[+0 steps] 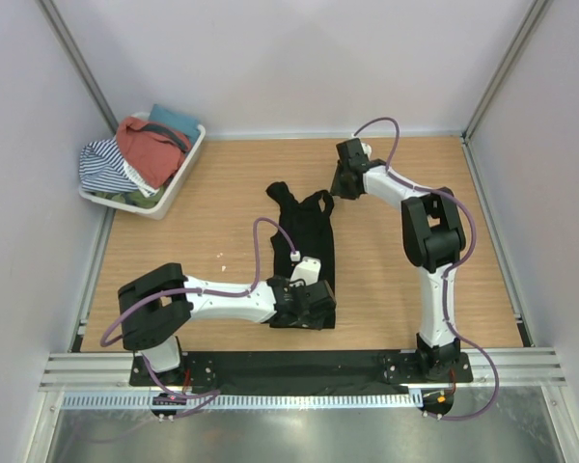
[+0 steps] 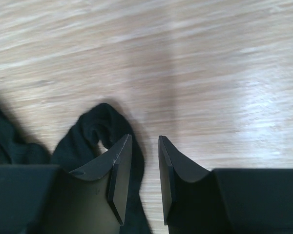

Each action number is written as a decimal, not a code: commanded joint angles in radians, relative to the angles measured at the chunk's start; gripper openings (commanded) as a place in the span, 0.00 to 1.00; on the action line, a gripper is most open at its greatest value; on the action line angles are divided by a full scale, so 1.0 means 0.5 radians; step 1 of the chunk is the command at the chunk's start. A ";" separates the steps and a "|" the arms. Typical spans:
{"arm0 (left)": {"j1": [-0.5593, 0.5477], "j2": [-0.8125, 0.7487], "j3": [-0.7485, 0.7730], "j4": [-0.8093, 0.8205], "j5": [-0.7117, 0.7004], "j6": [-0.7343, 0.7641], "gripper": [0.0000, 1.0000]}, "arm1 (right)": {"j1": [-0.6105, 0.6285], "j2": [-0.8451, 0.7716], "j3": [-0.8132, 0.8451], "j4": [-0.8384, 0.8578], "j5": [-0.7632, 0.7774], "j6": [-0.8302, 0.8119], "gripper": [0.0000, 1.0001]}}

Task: Fold and stack the tank tops

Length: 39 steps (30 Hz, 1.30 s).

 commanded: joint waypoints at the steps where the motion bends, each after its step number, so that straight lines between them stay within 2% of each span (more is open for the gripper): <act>1: -0.038 0.163 -0.144 -0.241 0.202 -0.021 0.97 | -0.013 -0.152 -0.036 -0.008 -0.021 -0.021 0.34; 5: -0.038 0.154 -0.147 -0.235 0.202 -0.031 0.96 | -0.013 -0.109 -0.042 -0.033 -0.177 0.022 0.34; 9: -0.041 0.163 -0.144 -0.241 0.198 -0.034 0.96 | -0.016 -0.109 -0.137 0.086 -0.330 0.080 0.34; 13: -0.038 0.166 -0.150 -0.241 0.202 -0.031 0.96 | -0.016 -0.103 -0.168 0.096 -0.371 0.102 0.33; 14: -0.041 0.160 -0.153 -0.241 0.202 -0.031 0.96 | -0.013 -0.103 -0.171 0.090 -0.365 0.105 0.30; 18: -0.038 0.154 -0.159 -0.244 0.211 -0.031 0.96 | -0.016 -0.142 -0.174 0.099 -0.304 0.090 0.02; 20: -0.038 0.151 -0.162 -0.241 0.217 -0.031 0.96 | -0.013 -0.152 -0.101 0.065 -0.276 0.071 0.01; 29: -0.060 0.163 -0.165 -0.229 0.232 -0.037 0.95 | -0.016 -0.213 0.154 0.044 -0.319 0.093 0.01; 37: -0.103 0.222 -0.140 -0.211 0.260 -0.046 0.95 | -0.016 -0.004 0.443 -0.018 -0.337 0.157 0.02; 38: -0.109 0.228 -0.137 -0.211 0.263 -0.046 0.95 | -0.019 0.002 0.446 -0.012 -0.319 0.190 0.17; 39: -0.109 0.228 -0.137 -0.211 0.263 -0.049 0.95 | -0.016 0.005 0.434 0.004 -0.319 0.200 0.26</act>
